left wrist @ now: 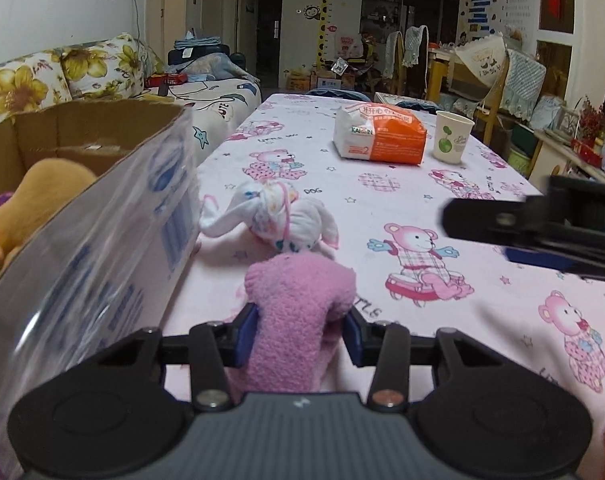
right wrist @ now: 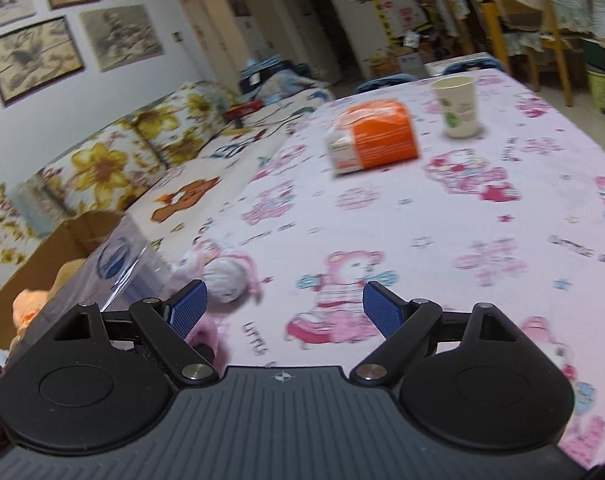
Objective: Organize soft objects
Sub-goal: 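Close the right gripper on the white cloth bunny while left holds the pink hat, then lift and carry the pink hat and white bunny over the box with both grippers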
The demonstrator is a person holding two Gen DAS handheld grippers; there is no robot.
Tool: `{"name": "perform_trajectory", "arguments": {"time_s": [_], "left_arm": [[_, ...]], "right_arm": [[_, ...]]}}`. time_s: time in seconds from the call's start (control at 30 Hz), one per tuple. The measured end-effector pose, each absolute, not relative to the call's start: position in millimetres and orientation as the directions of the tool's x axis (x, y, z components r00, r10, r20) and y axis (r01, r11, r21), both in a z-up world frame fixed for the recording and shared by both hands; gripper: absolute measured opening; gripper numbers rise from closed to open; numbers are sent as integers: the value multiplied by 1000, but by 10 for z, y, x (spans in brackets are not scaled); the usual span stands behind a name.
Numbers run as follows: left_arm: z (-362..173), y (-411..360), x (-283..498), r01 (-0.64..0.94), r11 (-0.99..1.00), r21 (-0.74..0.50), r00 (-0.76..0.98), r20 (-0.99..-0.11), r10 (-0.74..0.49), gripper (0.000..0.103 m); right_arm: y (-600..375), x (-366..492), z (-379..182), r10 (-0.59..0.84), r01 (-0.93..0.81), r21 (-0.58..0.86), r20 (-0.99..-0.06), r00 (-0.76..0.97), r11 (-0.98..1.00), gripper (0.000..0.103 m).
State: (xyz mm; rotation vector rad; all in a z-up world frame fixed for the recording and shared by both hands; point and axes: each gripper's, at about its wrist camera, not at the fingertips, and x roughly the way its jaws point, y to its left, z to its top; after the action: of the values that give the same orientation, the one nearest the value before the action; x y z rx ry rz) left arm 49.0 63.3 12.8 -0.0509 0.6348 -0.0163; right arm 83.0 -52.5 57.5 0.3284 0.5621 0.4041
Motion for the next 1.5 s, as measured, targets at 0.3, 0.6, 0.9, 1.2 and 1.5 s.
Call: {"name": "perform_trajectory", "arguments": {"time_s": [0.3,0.6,0.9,1.2,1.5], "left_arm": [[151,708,389,-18,992,-128,789,-610,-64,42],[145,736,379,-23,988,-153,783,-617,-78,43],[138,771,401,-31,985,-172,782,-618,-83,43],[149,789,407,-31,984,-175,782,-618,-86,43],[167,790,380,-12,983,-181,775,-623,-105,42]], "right_arm": [[-98,1272,504,532,-394,364,-474,702,844,103],[377,1651,416,550,-516,228,-528,647,826,103],[457,1866,314,578,-501,305,-563,591,810,76],[299,1580,339,525,-442,287,-537,660,850,71],[-30,1252,355,455,-349,293,-536,711,890,71]]}}
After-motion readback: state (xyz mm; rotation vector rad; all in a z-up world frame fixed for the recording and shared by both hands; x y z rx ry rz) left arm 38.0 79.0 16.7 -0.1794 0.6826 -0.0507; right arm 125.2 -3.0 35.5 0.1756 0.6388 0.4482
